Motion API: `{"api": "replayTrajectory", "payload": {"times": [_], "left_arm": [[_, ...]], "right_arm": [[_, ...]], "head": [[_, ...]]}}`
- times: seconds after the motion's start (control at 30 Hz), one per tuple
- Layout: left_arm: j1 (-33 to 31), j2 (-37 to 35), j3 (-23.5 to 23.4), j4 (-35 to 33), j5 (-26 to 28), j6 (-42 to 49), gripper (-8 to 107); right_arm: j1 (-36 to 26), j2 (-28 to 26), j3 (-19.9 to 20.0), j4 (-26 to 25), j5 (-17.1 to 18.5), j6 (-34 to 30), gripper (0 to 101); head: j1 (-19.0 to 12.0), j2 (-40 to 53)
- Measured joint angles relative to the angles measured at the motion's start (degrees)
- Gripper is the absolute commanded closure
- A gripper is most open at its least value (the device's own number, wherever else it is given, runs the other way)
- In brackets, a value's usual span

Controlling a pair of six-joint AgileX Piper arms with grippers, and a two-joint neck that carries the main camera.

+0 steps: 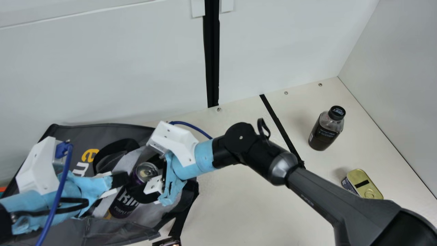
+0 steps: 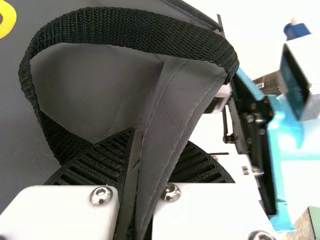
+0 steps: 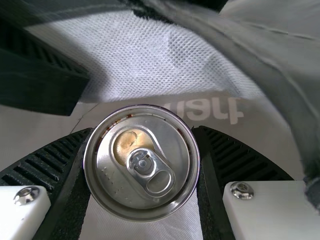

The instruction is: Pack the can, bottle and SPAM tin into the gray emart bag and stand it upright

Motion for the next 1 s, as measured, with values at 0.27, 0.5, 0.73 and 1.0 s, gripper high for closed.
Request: {"api": "replayTrajectory", "payload": {"times": [0.27, 0.5, 0.73, 1.0], "left_arm": [[0.0, 0.0, 0.0, 0.0, 0.0, 0.0, 107], [0.0, 0.0, 0.0, 0.0, 0.0, 0.0, 107], [0.0, 0.0, 0.0, 0.0, 0.0, 0.0, 107], [0.0, 0.0, 0.0, 0.0, 0.0, 0.0, 107]], "right_arm": [[1.56, 2.25, -2.13, -1.58, -0.79, 1.68, 98], [2.07, 2.61, -2.83, -2.66, -0.79, 2.57, 75], [2.11, 2.03, -2.45, -3.19, -0.84, 2.78, 51], [2.13, 0.79, -0.94, -3.77, -0.95, 2.78, 25]], "head": [[0.0, 0.0], [0.0, 0.0], [0.0, 0.09], [0.0, 0.0]]}}
